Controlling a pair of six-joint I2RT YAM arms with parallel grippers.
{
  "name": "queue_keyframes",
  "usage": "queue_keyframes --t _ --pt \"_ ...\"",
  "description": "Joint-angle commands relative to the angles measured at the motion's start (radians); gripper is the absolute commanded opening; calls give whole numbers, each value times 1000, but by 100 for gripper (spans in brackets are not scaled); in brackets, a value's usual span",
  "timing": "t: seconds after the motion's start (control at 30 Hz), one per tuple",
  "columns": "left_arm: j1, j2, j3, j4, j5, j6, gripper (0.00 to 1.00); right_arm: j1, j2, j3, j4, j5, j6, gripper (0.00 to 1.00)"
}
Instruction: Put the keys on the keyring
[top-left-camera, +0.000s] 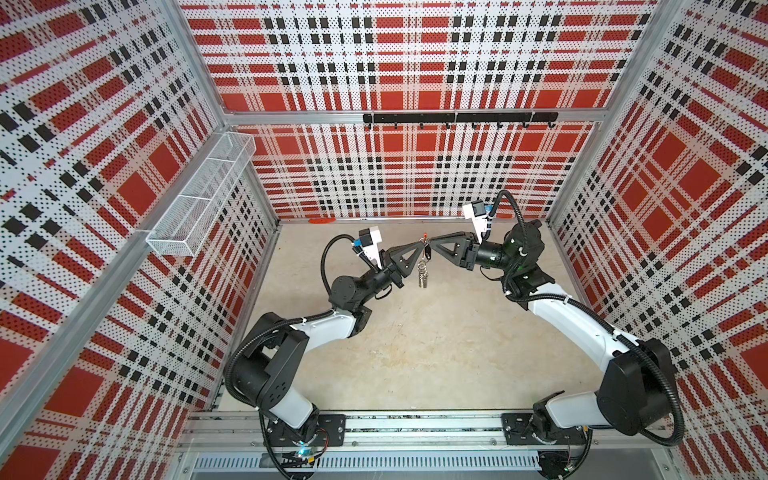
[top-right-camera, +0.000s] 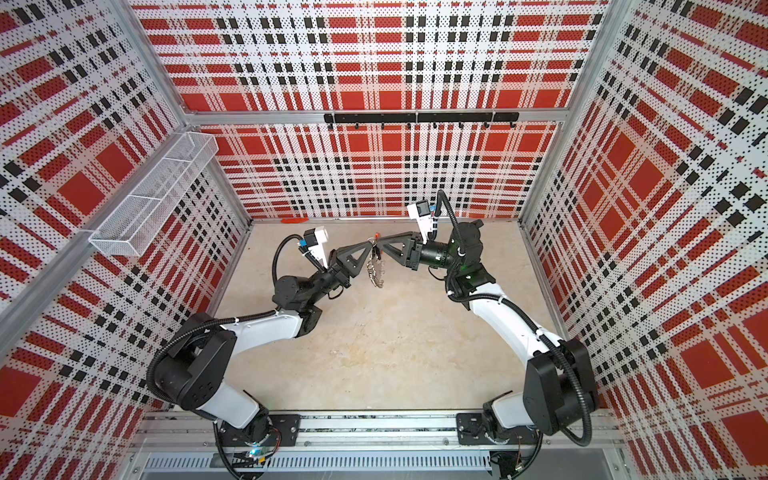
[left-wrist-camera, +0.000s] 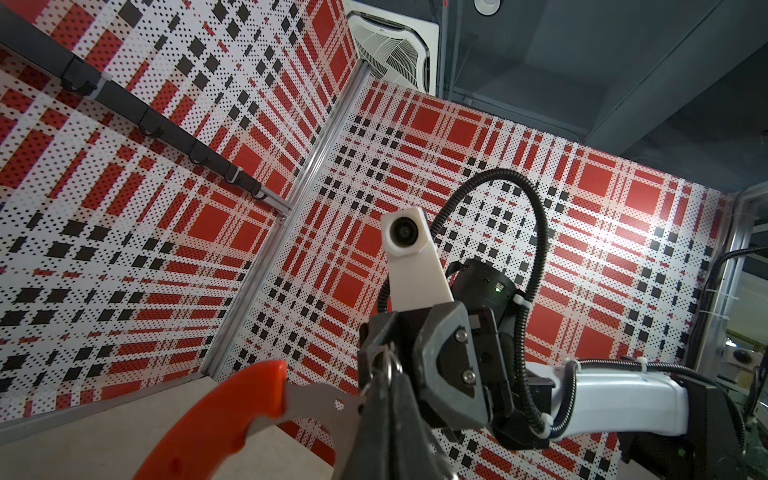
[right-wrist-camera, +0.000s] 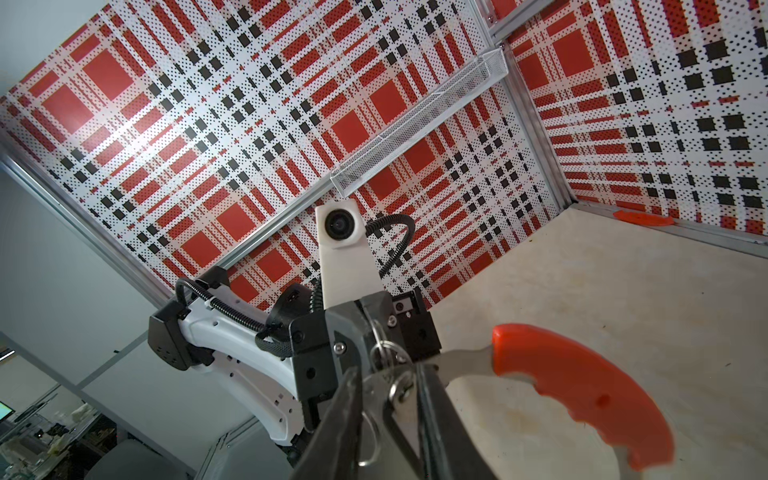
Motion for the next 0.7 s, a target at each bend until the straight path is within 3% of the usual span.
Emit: queue_keyframes --t 0.0,0.67 --pt "7 -11 17 27 -37 17 0 6 -1 -4 55 -18 15 29" --pt "-9 -12 30 26 -41 20 0 32 51 21 77 -32 32 28"
